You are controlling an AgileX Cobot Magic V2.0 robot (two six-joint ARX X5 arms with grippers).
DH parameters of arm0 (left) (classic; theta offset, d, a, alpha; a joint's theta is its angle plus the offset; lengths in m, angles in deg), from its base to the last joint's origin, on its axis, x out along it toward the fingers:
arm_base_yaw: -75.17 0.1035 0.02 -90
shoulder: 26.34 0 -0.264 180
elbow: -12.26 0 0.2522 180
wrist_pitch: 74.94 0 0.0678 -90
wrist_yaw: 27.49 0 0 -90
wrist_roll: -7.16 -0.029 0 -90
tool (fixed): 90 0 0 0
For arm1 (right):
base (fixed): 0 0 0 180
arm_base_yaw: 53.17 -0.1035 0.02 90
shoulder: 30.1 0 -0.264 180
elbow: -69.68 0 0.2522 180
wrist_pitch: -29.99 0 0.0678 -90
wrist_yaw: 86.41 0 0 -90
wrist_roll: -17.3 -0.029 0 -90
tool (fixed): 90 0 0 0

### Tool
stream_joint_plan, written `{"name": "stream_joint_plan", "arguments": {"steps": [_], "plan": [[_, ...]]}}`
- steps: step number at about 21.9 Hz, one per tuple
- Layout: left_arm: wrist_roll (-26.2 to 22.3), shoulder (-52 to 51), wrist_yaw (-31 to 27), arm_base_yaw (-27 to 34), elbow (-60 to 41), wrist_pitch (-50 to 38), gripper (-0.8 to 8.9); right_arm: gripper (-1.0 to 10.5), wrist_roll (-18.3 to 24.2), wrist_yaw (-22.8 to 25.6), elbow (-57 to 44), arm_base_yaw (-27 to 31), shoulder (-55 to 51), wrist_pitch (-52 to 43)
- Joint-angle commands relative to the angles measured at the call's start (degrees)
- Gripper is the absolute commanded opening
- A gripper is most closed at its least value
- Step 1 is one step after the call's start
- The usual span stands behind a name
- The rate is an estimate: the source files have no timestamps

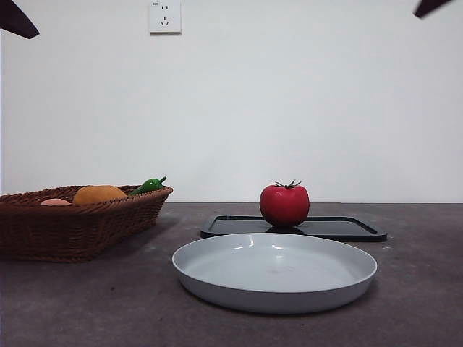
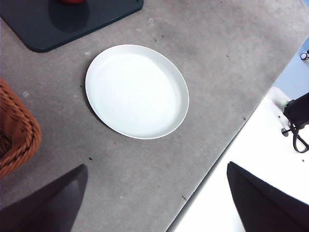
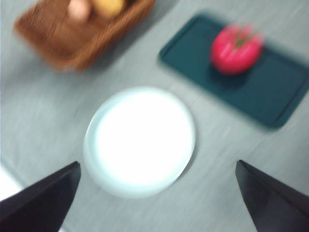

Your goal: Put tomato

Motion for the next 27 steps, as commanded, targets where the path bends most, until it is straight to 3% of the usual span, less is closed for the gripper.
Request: {"name": "stream_joint_plan", "arguments": {"steps": [1,7,21,24,27], "plan": [[-0.37,0.35,0.46,-0.22,1.03,-0.61,4.65,5.1,-1.68,-0.59,-5.31,-1.99,-3.43,-0.39],[-0.35,0.35,0.46,-0.22,1.03,-0.61,4.65,5.1,-2.67,-5.64,-15.15,-4.28,-10.29,-3.04],[-0.35,0.35,0.46,-0.22,1.03,-0.61,4.56,4.9,-2.64,-5.6,-15.34,-4.28,-10.36,-3.72],[-0.35,0.35,0.46,-0.22,1.03,-0.59,3.52,3.5,-2.67,-5.6,-15.34,-4.28,-10.36,-3.91],[-0.33,0.35,0.46,-0.22,1.03,-0.59,1.87,1.8,-2.67,-5.6,-15.34,-4.28,-10.36,-4.52]]}}
